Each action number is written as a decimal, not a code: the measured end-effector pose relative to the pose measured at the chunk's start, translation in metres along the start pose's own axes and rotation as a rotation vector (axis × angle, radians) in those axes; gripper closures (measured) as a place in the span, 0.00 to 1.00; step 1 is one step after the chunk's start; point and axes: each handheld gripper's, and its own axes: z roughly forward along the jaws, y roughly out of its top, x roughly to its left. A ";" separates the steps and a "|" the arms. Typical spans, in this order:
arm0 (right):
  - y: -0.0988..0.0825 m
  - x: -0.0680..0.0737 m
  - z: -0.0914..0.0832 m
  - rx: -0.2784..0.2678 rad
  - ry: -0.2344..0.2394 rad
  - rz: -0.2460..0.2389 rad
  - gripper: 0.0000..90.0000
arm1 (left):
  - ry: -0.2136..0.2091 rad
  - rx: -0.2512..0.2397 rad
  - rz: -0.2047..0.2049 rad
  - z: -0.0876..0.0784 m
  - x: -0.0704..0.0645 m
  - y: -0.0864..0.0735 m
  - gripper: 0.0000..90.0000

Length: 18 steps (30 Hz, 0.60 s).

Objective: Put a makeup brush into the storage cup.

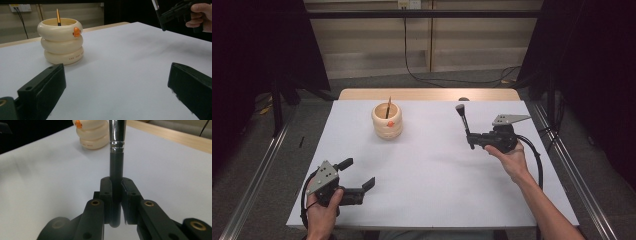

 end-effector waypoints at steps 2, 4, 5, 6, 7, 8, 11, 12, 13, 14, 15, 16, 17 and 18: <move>0.000 0.000 -0.003 -0.037 0.004 0.008 0.89 | 0.001 0.000 0.000 0.000 0.000 0.000 0.02; 0.001 0.000 -0.006 -0.073 0.013 0.024 0.89 | 0.005 0.001 -0.001 -0.001 0.000 0.000 0.02; 0.001 0.000 -0.006 -0.086 0.014 0.027 0.89 | 0.006 0.000 0.000 -0.001 0.000 0.000 0.02; 0.001 0.001 -0.007 -0.092 0.012 0.025 0.89 | 0.009 -0.002 -0.002 -0.001 0.000 0.000 0.02; 0.001 0.001 -0.008 -0.101 0.017 0.027 0.89 | 0.010 -0.002 -0.001 -0.002 0.001 0.000 0.02; 0.002 0.001 -0.008 -0.109 0.018 0.028 0.89 | 0.009 -0.003 -0.003 -0.002 0.001 0.000 0.02; 0.002 0.003 -0.008 -0.119 0.021 0.022 0.89 | 0.009 -0.010 -0.008 -0.003 0.001 0.000 0.02; 0.002 0.004 -0.008 -0.118 0.023 0.020 0.89 | 0.009 -0.011 -0.007 -0.003 0.001 0.001 0.02; 0.003 0.006 -0.008 -0.122 0.016 0.015 0.89 | 0.012 -0.012 -0.008 -0.003 0.001 0.001 0.02; 0.003 0.007 -0.009 -0.126 0.009 0.014 0.89 | 0.012 -0.015 -0.003 -0.003 0.001 0.001 0.02; 0.003 0.009 -0.009 -0.131 0.008 0.013 0.89 | 0.013 -0.016 -0.004 -0.003 0.001 0.001 0.02; 0.003 0.011 -0.009 -0.132 0.008 0.007 0.89 | 0.012 -0.017 -0.004 -0.003 0.001 0.001 0.02; 0.003 0.013 -0.009 -0.133 0.011 0.004 0.89 | 0.011 -0.016 -0.006 -0.003 0.001 0.001 0.02; 0.004 0.015 -0.010 -0.136 0.015 -0.001 0.89 | 0.008 -0.014 -0.007 -0.003 0.001 0.001 0.02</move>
